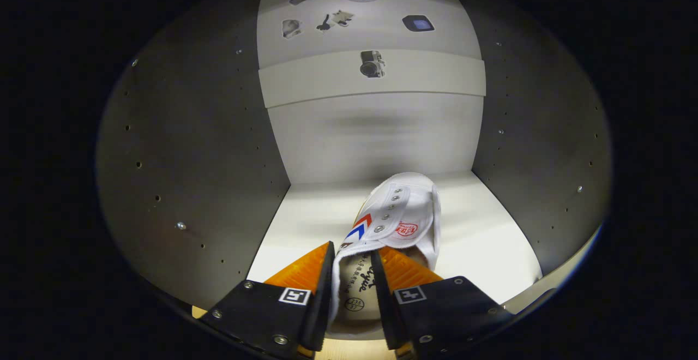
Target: Open the shoe cabinet door, grab the shoes and put them into the shoe cabinet, then close the shoe cabinet door.
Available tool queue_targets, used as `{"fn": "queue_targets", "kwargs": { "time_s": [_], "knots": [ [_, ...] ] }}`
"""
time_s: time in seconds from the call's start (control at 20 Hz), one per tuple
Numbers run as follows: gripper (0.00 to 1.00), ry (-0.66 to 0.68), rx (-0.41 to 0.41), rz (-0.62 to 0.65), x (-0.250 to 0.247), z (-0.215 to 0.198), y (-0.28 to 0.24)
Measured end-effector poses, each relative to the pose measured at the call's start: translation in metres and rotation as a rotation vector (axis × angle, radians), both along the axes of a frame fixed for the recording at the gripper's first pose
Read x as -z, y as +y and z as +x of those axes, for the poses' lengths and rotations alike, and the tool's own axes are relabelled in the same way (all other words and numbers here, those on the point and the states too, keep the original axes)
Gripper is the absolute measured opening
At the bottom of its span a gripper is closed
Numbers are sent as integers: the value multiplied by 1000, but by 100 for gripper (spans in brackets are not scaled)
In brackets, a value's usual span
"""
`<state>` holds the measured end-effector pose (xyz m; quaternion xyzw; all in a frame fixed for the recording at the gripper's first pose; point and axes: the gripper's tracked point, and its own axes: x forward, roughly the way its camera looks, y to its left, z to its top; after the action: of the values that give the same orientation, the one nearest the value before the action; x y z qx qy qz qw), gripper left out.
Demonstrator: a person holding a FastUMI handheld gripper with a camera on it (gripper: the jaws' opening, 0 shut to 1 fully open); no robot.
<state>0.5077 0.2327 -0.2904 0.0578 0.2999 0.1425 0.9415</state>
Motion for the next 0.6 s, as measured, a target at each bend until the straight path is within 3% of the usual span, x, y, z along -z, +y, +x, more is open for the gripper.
{"fn": "queue_targets", "kwargs": {
  "time_s": [0.25,0.6],
  "knots": [
    [69,-57,-30,-58,-15,-24,-3],
    [77,-135,-70,-28,-49,-74,-6]
  ]
}}
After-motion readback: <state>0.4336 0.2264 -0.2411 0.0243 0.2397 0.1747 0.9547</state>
